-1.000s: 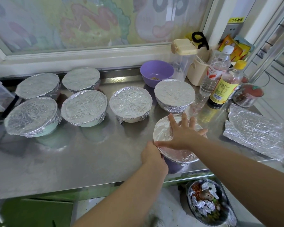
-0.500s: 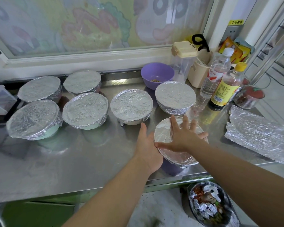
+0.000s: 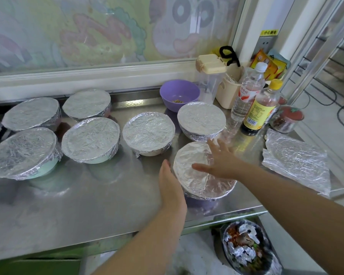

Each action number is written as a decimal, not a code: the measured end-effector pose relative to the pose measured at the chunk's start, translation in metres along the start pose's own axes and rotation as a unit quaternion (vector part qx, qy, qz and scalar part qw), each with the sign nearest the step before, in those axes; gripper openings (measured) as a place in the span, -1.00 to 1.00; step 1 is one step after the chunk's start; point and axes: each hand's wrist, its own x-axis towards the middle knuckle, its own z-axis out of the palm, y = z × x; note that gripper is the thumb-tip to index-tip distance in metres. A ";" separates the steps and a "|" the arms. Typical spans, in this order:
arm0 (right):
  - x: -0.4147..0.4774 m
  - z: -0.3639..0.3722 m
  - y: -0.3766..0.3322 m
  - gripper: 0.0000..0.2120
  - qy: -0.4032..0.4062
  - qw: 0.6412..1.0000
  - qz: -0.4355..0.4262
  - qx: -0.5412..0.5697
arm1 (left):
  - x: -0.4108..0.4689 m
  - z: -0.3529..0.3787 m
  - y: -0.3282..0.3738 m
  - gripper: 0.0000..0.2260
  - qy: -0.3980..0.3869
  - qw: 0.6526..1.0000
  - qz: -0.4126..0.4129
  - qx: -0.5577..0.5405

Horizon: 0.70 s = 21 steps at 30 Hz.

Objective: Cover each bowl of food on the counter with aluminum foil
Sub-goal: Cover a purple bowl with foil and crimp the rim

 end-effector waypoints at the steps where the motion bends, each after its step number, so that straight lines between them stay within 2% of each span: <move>1: -0.001 0.003 -0.003 0.34 0.009 1.000 0.002 0.016 | -0.002 0.002 -0.005 -0.68 0.009 1.000 -0.006 -0.011; 7: -0.004 0.008 -0.009 0.10 0.032 0.998 0.012 0.052 | -0.008 0.024 -0.005 -0.73 0.073 0.995 0.009 -0.062; 13: -0.003 0.013 -0.011 0.09 0.037 0.998 0.022 0.048 | 0.005 0.028 -0.011 -0.72 0.106 0.991 0.018 -0.083; 18: 0.002 0.005 0.004 0.04 0.034 0.995 -0.027 0.085 | 0.008 0.020 -0.026 -0.63 0.063 0.998 0.015 -0.025; 20: -0.002 0.005 0.010 -0.05 0.092 0.990 -0.018 0.102 | 0.006 0.012 -0.024 -0.52 0.074 0.997 0.003 0.034; 21: -0.009 0.008 0.010 -0.12 0.151 0.980 -0.002 0.133 | 0.006 0.009 -0.018 -0.50 0.086 0.994 0.017 0.069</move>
